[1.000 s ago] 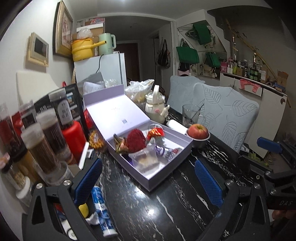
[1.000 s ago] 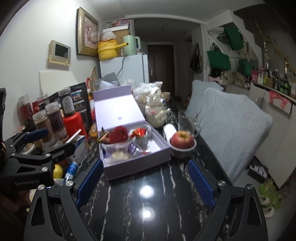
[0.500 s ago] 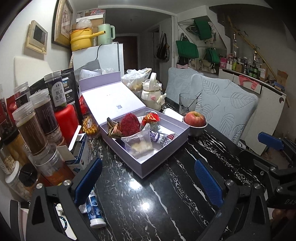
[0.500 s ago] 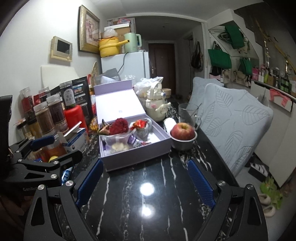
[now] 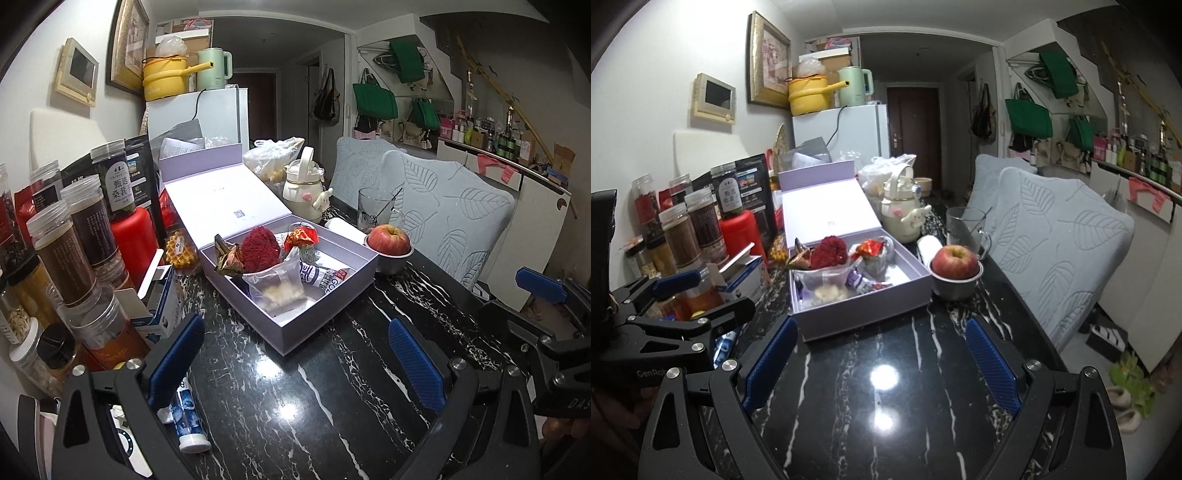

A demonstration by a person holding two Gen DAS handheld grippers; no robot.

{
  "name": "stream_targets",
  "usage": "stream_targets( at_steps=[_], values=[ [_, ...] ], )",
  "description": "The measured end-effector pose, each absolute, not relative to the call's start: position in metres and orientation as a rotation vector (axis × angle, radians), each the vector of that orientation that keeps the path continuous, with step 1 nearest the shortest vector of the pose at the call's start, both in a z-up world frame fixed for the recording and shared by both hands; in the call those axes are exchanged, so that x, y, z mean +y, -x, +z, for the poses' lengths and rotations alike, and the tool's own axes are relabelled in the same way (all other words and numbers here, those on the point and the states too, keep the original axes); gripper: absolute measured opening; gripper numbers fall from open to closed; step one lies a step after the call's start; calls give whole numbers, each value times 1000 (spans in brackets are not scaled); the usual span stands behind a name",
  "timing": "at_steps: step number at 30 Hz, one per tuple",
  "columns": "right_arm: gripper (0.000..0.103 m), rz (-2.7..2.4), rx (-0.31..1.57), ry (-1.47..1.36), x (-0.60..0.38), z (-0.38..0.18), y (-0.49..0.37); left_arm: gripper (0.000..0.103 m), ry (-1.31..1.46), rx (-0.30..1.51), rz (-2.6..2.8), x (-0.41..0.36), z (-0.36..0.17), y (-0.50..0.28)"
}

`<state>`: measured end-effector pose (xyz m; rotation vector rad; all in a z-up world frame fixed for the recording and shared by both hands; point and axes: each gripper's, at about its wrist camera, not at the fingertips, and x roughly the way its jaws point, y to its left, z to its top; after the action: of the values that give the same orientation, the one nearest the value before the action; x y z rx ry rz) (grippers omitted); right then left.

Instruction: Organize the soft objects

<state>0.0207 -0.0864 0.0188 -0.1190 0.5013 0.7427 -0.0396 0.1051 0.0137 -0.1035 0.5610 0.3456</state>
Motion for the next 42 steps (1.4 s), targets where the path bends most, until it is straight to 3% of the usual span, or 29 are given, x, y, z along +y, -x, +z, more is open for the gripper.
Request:
stream_targets(
  at_steps=[42],
  values=[
    [94, 711, 506, 117, -102, 15, -13, 102, 101, 613, 308, 94, 9, 38]
  ],
)
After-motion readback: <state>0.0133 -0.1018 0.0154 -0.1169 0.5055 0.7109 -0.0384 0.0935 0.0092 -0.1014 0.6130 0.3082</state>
